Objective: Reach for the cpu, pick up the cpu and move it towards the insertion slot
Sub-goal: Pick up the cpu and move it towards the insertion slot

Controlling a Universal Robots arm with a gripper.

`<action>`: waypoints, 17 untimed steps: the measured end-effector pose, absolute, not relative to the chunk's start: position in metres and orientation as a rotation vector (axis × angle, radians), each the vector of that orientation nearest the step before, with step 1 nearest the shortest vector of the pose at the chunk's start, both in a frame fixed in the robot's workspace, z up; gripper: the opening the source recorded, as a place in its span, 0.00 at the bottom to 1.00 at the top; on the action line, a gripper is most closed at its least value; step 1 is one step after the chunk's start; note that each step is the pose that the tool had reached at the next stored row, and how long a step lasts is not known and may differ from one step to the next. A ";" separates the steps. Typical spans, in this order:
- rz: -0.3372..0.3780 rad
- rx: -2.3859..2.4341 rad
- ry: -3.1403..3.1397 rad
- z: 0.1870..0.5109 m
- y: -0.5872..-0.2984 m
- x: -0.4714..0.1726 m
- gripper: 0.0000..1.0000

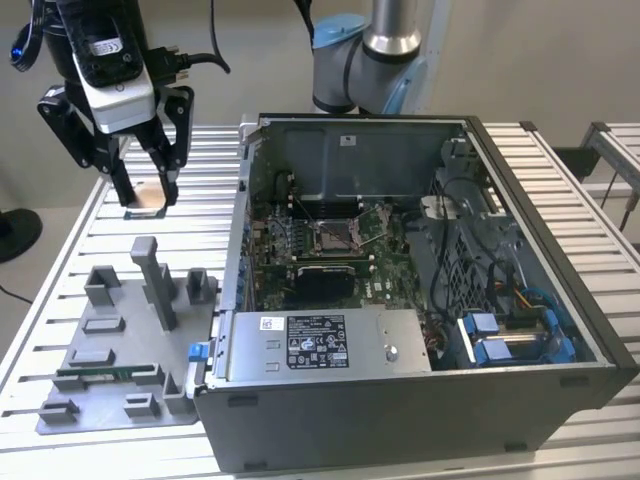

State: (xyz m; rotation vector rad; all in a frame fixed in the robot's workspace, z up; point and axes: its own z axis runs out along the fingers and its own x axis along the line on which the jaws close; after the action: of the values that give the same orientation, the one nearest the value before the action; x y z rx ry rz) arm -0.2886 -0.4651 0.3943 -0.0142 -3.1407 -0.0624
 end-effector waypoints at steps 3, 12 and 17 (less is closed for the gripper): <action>-0.062 -0.014 -3.141 0.394 -0.465 -0.284 0.00; -0.062 -0.014 -3.141 0.394 -0.465 -0.269 0.00; -0.062 -0.013 -3.141 0.394 -0.465 -0.261 0.00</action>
State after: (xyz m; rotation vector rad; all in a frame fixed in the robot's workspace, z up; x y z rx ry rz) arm -0.2607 -0.4652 0.3943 -0.0134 -3.1407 -0.0623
